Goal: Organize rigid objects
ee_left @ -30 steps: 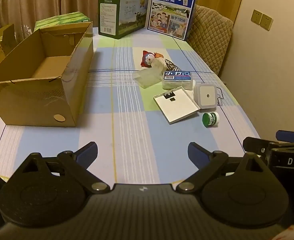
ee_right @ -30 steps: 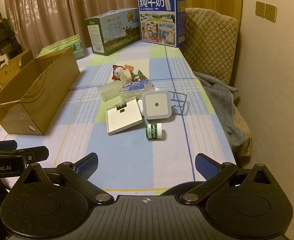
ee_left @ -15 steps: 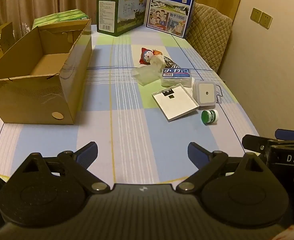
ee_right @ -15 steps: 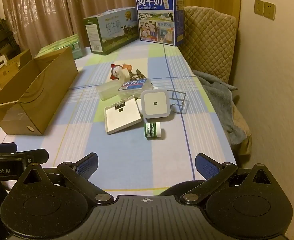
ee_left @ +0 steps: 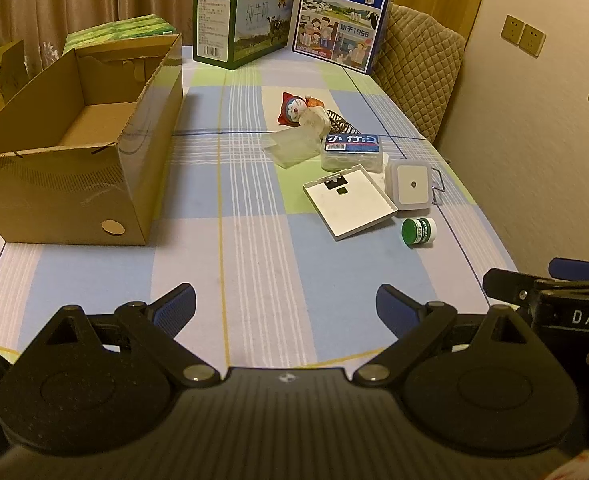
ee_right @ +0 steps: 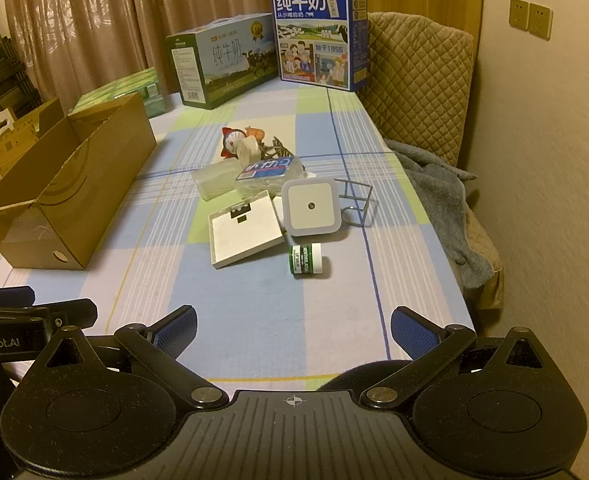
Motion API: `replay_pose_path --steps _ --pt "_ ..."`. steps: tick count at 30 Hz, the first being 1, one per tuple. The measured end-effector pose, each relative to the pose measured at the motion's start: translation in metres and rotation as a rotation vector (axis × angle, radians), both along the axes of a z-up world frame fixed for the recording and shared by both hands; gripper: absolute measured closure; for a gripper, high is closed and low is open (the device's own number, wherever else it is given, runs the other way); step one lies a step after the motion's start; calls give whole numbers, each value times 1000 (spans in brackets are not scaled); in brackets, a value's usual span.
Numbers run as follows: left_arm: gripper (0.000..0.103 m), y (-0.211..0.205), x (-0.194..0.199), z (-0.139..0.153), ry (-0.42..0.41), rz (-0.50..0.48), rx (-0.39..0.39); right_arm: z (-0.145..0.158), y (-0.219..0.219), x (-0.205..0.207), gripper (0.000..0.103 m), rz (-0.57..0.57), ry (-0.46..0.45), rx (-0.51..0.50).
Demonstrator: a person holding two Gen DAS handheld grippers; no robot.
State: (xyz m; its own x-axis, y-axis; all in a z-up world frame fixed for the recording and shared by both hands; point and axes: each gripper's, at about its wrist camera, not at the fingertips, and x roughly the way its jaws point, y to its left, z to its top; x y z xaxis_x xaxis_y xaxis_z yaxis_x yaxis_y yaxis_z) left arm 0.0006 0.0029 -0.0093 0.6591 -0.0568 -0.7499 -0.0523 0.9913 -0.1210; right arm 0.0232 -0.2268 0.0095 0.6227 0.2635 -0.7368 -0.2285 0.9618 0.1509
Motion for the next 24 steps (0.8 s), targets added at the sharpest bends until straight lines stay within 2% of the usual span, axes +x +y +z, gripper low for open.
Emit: replay_pose_path --steps 24 --pt "8 1 0 1 4 4 -12 0 1 1 2 0 2 -1"
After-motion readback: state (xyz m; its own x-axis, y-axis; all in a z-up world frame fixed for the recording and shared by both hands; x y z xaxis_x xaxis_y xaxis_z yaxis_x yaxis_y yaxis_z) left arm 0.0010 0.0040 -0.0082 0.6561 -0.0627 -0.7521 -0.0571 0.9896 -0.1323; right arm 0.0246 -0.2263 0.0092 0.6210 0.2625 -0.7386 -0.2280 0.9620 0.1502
